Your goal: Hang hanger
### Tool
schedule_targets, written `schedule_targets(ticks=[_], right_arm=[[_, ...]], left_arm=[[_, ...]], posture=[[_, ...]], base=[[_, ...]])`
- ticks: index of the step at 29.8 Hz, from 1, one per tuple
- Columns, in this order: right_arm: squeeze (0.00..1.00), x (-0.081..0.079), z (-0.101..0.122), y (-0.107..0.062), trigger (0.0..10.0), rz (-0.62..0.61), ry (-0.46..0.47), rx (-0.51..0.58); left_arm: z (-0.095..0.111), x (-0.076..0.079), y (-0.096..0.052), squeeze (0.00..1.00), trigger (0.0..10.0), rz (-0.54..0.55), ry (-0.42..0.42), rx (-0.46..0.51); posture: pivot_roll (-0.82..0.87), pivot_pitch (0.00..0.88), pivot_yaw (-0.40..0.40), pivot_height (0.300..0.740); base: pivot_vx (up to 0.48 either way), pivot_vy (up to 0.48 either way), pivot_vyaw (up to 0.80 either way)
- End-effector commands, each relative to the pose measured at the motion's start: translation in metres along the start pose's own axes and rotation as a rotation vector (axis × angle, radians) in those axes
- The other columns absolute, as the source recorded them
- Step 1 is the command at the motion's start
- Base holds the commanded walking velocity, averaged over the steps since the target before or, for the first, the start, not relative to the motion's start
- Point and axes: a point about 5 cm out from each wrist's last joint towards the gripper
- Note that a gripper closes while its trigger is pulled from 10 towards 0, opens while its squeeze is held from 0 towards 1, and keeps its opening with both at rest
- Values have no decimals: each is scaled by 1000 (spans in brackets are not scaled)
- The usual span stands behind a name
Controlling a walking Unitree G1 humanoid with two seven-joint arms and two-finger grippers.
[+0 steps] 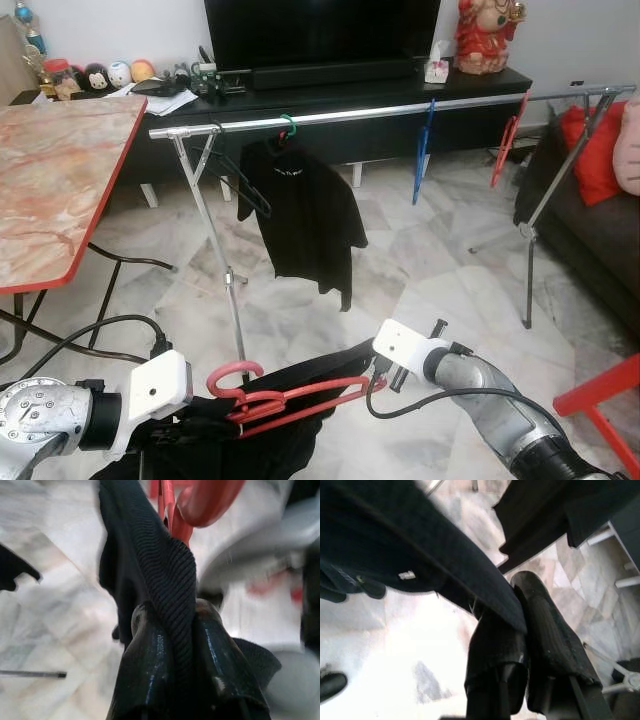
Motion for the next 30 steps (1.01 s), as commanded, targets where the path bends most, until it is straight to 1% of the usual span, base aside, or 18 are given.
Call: schedule_targets(ticks=[1, 3, 5, 6, 7, 8, 10, 11, 12, 13, 16, 18, 20, 24, 26, 30], right_arm=[[0, 24, -46, -12, 0, -100, 30, -204], [0, 27, -43, -11, 0, -104, 23, -191], [0, 27, -43, -11, 0, -104, 22, -188], [0, 32, -38, -10, 10000, -109, 18, -171], [0, 32, -38, -10, 10000, -109, 18, -171], [0, 34, -34, -9, 10000, -101, 13, -144], [8, 34, -31, -9, 10000, -89, 16, -122], [1000, 34, -29, -8, 10000, -72, 20, -104], [1000, 34, -27, -8, 10000, -63, 21, -95], [1000, 34, -21, -7, 10000, -27, 26, -54], [1000, 34, -15, -7, 10000, -1, 8, -29], [1000, 33, -6, -8, 10000, 63, -45, 29], [1000, 34, -3, -10, 10000, 110, -74, 47], [1000, 42, -2, -12, 10000, 140, -105, 59], [1000, 50, -5, -13, 10000, 137, -112, 46], [1000, 50, -7, -13, 10000, 149, -122, 42]], left_arm=[[-23, 4, 1, 0, 10000, -46, 21, -232], [-26, 1, 5, 0, 10000, -24, 47, -275], [-27, 1, 6, 0, 10000, -18, 54, -285], [-30, -7, 11, 0, 10000, 34, 100, -334], [-30, -7, 11, 0, 10000, 34, 100, -334], [-26, -14, 16, 0, 10000, 83, 130, -324], [-22, -17, 19, 0, 10000, 109, 136, -296], [-20, -18, 20, 0, 10000, 125, 141, -288], [-19, -19, 21, 0, 10000, 133, 144, -286], [-18, -21, 23, 0, 10000, 151, 141, -277], [-18, -23, 25, 0, 10000, 157, 148, -280], [-15, -23, 30, 0, 10000, 160, 141, -252], [-12, -24, 34, 0, 10000, 160, 138, -227], [-4, -23, 38, 0, 10000, 138, 130, -181], [0, -21, 42, 0, 10000, 102, 127, -157], [2, -20, 44, 0, 10000, 88, 129, -150]], posture=[[-47, 0, -16, 740], [-49, 0, -16, 740], [-49, 0, -16, 740], [-53, 0, -15, 740], [-53, 0, -15, 740], [-58, 0, -15, 740], [-58, 0, -15, 740], [-57, 0, -13, 740], [-56, 0, -10, 740], [-55, 0, -9, 740], [-54, 0, -5, 740], [-60, 0, 2, 740], [-62, 0, 8, 740], [-66, 0, 14, 740], [-67, 0, 15, 740], [-67, 0, 15, 740]], base=[[0, 0, 0], [0, 0, 0], [0, 0, 0], [0, 0, 0], [0, 0, 0], [0, 0, 0], [0, 0, 0], [0, 0, 0], [0, 0, 0], [0, 0, 0], [0, 0, 0], [0, 0, 0], [0, 0, 0], [0, 0, 0], [0, 0, 0], [0, 0, 0]])
Point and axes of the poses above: a point about 5 cm out from each wrist's last joint towards the gripper, its own y axis pointing out of the wrist towards the gripper, its own z axis along the axis of the wrist's last joint, x = y × z, and after that the axes turned 14 degrees about -y, right-handed
